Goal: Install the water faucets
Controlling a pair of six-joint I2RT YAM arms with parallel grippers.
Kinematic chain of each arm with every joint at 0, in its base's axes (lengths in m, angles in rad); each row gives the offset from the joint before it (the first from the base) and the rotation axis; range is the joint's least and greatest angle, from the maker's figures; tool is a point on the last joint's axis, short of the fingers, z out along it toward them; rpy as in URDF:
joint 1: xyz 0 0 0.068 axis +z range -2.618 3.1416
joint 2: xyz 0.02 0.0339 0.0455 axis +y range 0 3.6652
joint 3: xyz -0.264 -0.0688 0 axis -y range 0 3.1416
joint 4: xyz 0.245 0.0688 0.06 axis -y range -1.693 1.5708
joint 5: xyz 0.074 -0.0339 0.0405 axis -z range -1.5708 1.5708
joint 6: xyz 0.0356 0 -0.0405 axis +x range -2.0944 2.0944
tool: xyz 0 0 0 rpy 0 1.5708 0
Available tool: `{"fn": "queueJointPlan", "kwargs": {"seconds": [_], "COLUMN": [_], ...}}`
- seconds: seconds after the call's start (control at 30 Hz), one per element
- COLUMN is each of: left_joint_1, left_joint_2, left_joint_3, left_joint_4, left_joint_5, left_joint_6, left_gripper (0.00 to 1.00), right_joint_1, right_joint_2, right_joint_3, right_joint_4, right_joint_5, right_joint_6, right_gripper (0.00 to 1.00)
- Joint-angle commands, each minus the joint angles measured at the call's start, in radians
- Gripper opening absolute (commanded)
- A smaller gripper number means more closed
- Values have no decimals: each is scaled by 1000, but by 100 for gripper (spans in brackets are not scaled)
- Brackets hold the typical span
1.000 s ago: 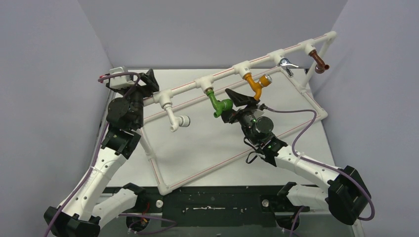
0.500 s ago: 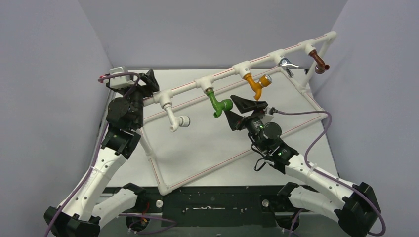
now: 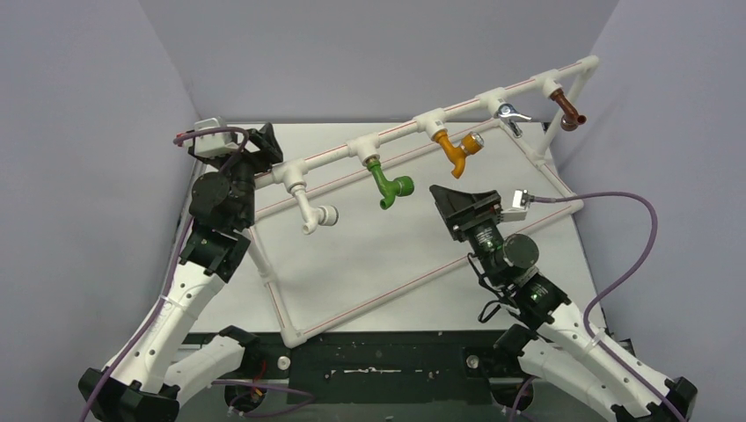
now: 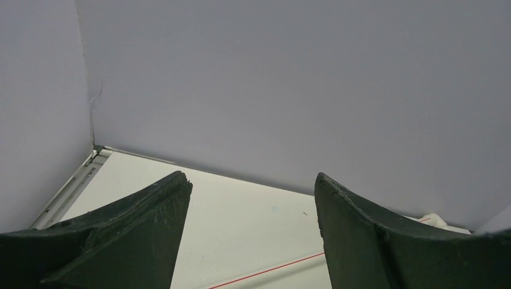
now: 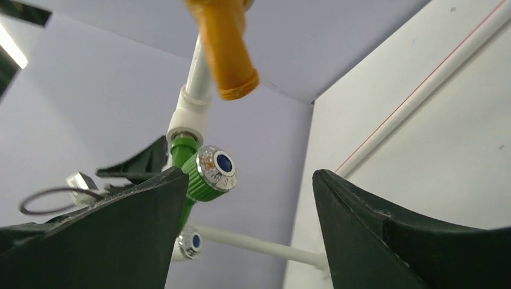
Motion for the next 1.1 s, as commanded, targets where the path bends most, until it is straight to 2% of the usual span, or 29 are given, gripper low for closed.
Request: {"fn": "queueJointPlan", "kwargs": {"seconds": [0.0,0.23,0.63,0.83,1.07], "left_joint_1": [-11,0,11,5,-9], "left_joint_2": [25,55,51,57,57], "left_joint_3": [-68,-50,-45,-44,-41], "left_joint_4": [-334,-360,-365,-370,-373], "left_joint_5": [82,93,104,85,69], "left_joint_6": [4,-7,-22,-25,-19], "left_gripper": [73,73,73,73,73], "right_joint_1": [-6,-6,-5,-1,42], "right_joint_2": [-64,-39,-6,37,87], "right_joint_3": [60,191,332,381,387], "right_joint_4": [62,-26,-130,-208,-221], "right_joint_5": [-63,-296,-597,-701,-675], "right_joint_6": [-449,-910,-1654,-1907,-2110], "right_gripper": [77,78,82,83,82]}}
